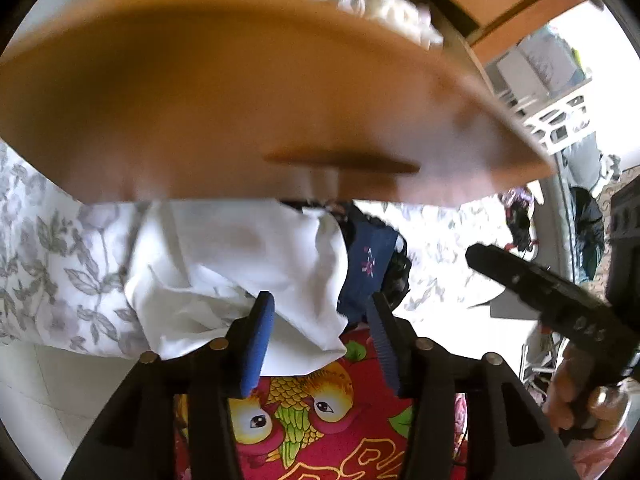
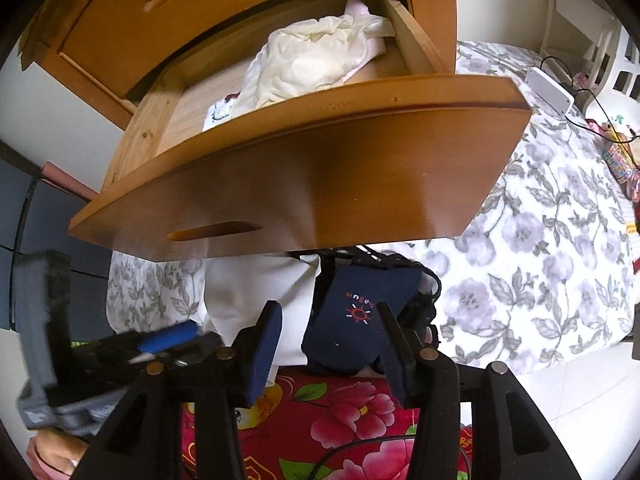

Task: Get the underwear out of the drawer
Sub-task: 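Lower the cap and white cloth onto the red cloth below the drawer and open both tools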

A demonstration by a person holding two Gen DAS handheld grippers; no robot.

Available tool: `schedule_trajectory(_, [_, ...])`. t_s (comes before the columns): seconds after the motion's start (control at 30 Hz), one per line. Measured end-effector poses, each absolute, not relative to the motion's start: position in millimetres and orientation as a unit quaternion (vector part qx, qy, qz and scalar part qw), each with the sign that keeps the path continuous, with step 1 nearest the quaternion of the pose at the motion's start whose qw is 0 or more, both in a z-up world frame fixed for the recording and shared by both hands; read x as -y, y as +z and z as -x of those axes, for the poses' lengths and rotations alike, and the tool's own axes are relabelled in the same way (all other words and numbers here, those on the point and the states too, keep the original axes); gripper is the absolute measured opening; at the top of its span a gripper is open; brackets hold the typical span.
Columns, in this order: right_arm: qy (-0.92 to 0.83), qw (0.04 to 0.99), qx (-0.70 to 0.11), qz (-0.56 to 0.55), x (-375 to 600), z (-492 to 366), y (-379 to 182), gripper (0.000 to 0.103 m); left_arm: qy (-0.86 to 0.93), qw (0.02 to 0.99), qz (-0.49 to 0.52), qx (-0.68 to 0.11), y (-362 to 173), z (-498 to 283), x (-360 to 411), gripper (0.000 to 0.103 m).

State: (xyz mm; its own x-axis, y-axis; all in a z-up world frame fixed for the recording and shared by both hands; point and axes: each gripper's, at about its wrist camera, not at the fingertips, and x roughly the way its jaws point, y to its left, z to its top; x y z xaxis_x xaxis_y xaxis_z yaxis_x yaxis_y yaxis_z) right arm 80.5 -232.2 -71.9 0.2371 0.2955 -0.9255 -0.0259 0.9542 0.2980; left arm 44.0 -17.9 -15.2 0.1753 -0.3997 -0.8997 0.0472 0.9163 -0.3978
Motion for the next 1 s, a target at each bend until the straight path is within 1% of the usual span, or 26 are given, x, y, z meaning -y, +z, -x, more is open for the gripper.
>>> schedule_trajectory(0.07, [0.102,0.781,-0.606,-0.107,230.3,-80.0,-68.9,0.059,-0.143,0.765,0.145,-0.611,-2.5,-43.9,10.4,0.055])
schedule_trajectory(0.17, [0.105,0.786,-0.601,-0.102,229.7,-76.9,-62.1,0.065,-0.133,0.78,0.149,-0.593,14.2,-41.8,2.0,0.06])
schedule_trajectory(0.3, [0.11,0.794,-0.59,-0.096,226.2,-74.3,-51.3,0.074,-0.111,0.802,0.139,-0.57,33.3,-39.2,-6.2,0.071])
schedule_trajectory(0.37, [0.111,0.799,-0.584,-0.094,225.0,-72.8,-46.1,0.083,-0.101,0.811,0.132,-0.561,41.7,-38.2,-7.9,0.073])
schedule_trajectory(0.4, [0.112,0.802,-0.58,-0.092,224.4,-71.9,-43.2,0.085,-0.1,0.814,0.13,-0.558,42.4,-37.2,-7.3,0.074])
schedule_trajectory(0.5, [0.112,0.807,-0.573,-0.088,223.5,-70.1,-37.7,0.092,-0.093,0.82,0.128,-0.549,47.7,-37.2,-9.8,0.082])
schedule_trajectory(0.57, [0.11,0.812,-0.566,-0.084,223.5,-68.2,-34.0,0.102,-0.089,0.823,0.126,-0.547,48.5,-36.5,-9.7,0.084])
schedule_trajectory(0.63, [0.11,0.817,-0.561,-0.082,223.9,-66.5,-31.1,0.103,-0.085,0.825,0.123,-0.545,48.5,-35.6,-9.8,0.09])
schedule_trajectory(0.83, [0.109,0.826,-0.547,-0.078,224.6,-64.2,-24.8,0.103,-0.075,0.842,0.11,-0.522,57.0,-31.8,-11.0,0.099])
schedule_trajectory(1.0, [0.112,0.831,-0.54,-0.074,224.0,-63.3,-23.0,0.103,-0.066,0.846,0.111,-0.517,56.7,-33.2,-14.0,0.1])
